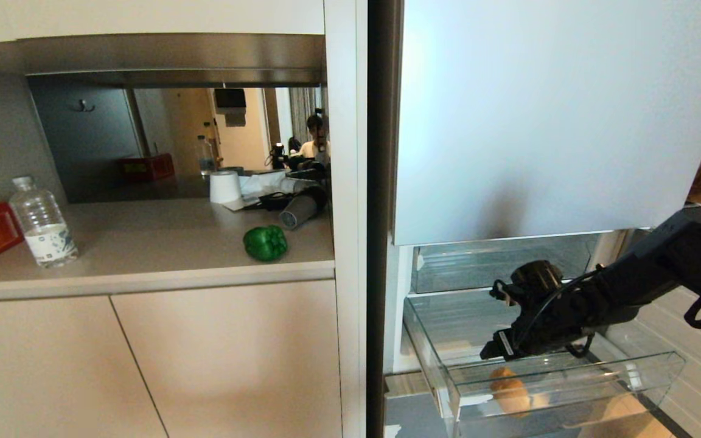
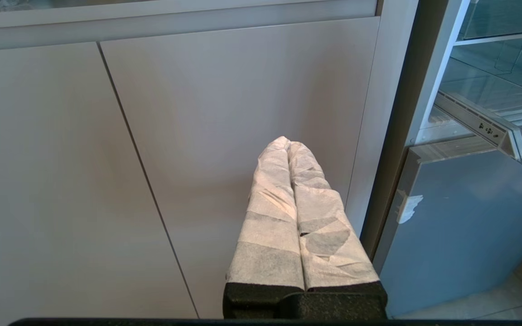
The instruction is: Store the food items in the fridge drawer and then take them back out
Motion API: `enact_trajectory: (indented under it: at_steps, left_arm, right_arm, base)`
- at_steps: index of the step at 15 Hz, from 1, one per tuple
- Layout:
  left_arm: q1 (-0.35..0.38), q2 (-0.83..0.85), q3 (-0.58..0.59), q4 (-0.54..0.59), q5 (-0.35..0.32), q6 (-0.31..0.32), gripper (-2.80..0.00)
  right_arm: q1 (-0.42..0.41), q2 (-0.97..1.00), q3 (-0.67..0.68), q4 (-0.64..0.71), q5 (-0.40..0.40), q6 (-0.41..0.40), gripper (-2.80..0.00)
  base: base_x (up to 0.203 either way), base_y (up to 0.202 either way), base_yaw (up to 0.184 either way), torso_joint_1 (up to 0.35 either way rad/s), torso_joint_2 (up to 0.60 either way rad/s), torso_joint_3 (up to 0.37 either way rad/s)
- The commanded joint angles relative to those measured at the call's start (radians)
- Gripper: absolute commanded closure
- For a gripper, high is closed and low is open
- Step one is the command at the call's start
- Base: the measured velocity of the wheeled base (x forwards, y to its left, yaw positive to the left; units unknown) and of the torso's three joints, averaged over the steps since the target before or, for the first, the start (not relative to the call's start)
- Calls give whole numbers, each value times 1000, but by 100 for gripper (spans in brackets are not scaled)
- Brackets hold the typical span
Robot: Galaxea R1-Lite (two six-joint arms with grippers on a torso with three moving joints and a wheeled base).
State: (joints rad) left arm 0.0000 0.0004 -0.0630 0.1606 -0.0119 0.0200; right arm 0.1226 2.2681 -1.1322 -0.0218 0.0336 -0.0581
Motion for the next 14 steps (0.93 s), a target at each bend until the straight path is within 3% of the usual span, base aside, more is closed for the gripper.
enact_trajectory:
  at_steps: [1,14]
  left_arm:
    - [0,-2,0,2,0,0,0]
    - [0,-2,0,1,0,0,0]
  right_arm:
    - [-2,-10,-29,58,2,-10,-280]
    - [-94,32,-4,62,9,-43,-280]
  base:
    - [0,0,0,0,0,0]
    - [0,0,0,0,0,0]
